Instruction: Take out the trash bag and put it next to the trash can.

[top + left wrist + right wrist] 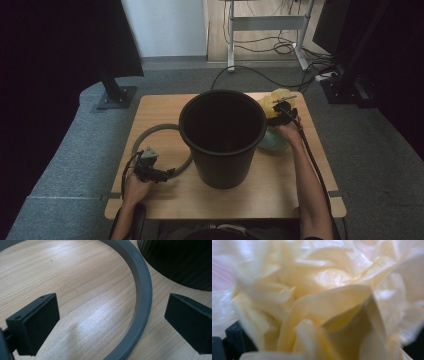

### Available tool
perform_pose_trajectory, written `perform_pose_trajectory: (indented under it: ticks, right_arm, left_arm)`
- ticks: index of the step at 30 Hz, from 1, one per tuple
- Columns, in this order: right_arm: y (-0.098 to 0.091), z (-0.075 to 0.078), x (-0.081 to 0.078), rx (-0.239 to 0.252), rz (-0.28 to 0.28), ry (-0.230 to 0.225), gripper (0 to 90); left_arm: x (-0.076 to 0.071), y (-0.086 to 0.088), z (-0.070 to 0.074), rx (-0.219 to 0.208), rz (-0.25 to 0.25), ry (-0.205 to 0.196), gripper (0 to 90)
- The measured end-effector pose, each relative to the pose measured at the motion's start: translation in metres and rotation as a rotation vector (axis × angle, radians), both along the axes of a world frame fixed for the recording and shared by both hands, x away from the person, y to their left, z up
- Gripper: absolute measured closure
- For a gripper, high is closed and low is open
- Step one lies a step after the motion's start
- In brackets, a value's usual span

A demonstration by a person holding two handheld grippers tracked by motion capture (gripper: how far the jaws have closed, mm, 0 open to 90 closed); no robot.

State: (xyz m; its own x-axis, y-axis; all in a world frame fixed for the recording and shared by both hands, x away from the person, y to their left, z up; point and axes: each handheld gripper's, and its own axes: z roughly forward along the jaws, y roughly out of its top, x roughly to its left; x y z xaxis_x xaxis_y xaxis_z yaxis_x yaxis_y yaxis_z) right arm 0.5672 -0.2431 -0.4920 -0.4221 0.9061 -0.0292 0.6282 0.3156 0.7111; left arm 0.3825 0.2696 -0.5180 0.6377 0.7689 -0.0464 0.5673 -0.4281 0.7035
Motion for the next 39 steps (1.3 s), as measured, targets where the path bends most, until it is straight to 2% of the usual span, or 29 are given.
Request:
perform_pose_trajectory:
  ticks: [2,7,10,18,27,31,35,39]
  right_arm:
    - [-0.001,0.006,-0.003,-0.006,0.004,-0.006,0.0]
    - [-0.004,0.021,-0.012,0.014,0.001,-0.024,0.0]
    - [-0.004,0.026,-0.017,-0.003,0.008,-0.021,0.0]
    - [-0.009,0.045,-0.031,0.009,0.020,-0.034,0.0]
    - [-0.016,0.068,-0.056,0.016,0.041,-0.061,0.0]
    - [-0.019,0.073,-0.070,0.015,0.049,-0.072,0.0]
    - [-0.024,0.074,-0.085,0.010,0.061,-0.060,0.0]
    - [-0.031,0.075,-0.102,0.028,0.064,-0.067,0.0]
  left_arm:
    - [0.000,0.000,0.000,-0.001,0.000,-0.001,0.0]
    - [0.000,0.001,0.000,-0.002,0.005,-0.003,0.0]
    - [-0.001,0.001,0.000,0.000,0.004,-0.002,0.0]
    - [0.000,0.001,0.000,0.008,0.005,0.005,0.0]
    - [0.000,0.004,0.000,0.007,0.026,0.004,0.0]
    - [0.000,0.005,0.000,0.006,0.030,0.005,0.0]
    - [0.000,0.006,0.000,0.011,0.033,0.006,0.0]
    - [0.000,0.006,-0.001,0.014,0.034,0.008,0.0]
